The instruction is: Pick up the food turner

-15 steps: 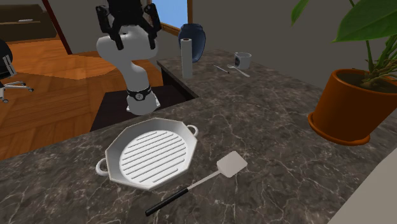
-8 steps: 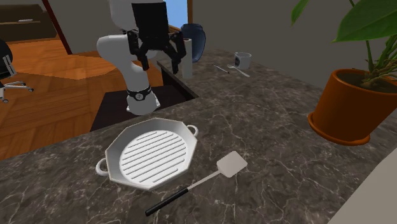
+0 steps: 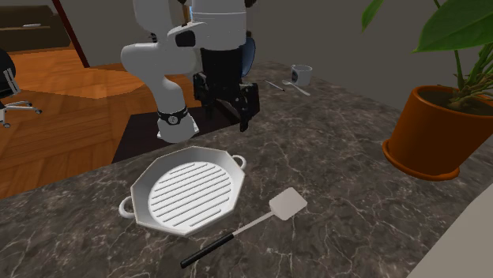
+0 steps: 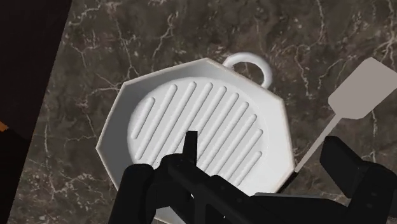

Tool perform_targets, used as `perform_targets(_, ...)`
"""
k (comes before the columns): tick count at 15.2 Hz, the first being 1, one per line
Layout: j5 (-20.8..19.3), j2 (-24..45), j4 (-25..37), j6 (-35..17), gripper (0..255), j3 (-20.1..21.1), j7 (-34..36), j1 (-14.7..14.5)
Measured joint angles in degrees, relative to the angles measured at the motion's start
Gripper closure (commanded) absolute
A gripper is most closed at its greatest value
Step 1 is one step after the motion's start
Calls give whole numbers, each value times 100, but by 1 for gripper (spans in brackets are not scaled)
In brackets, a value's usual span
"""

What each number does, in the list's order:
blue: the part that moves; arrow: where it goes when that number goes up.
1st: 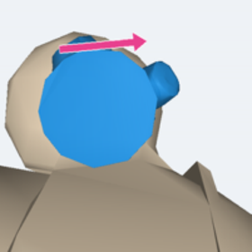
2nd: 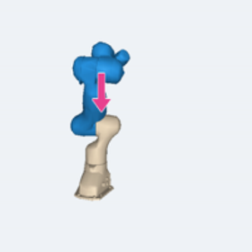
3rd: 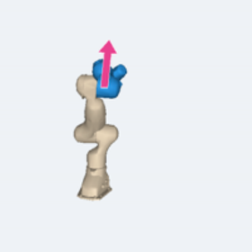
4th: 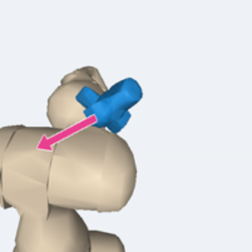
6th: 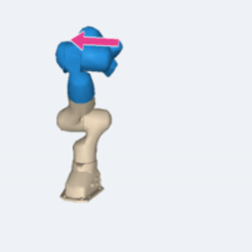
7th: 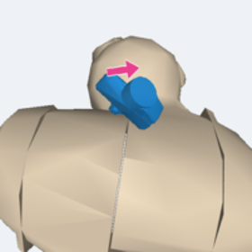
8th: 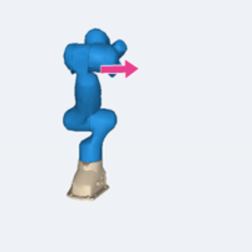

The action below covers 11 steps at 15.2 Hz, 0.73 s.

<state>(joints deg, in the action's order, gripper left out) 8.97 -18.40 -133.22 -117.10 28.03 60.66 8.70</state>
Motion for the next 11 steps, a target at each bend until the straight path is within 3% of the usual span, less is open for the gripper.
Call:
perform_targets(7,-1123,1831,864,-753,0,594,2230,300)
perform_targets(11,-1945,2915,1571,-878,0,517,3493,143)
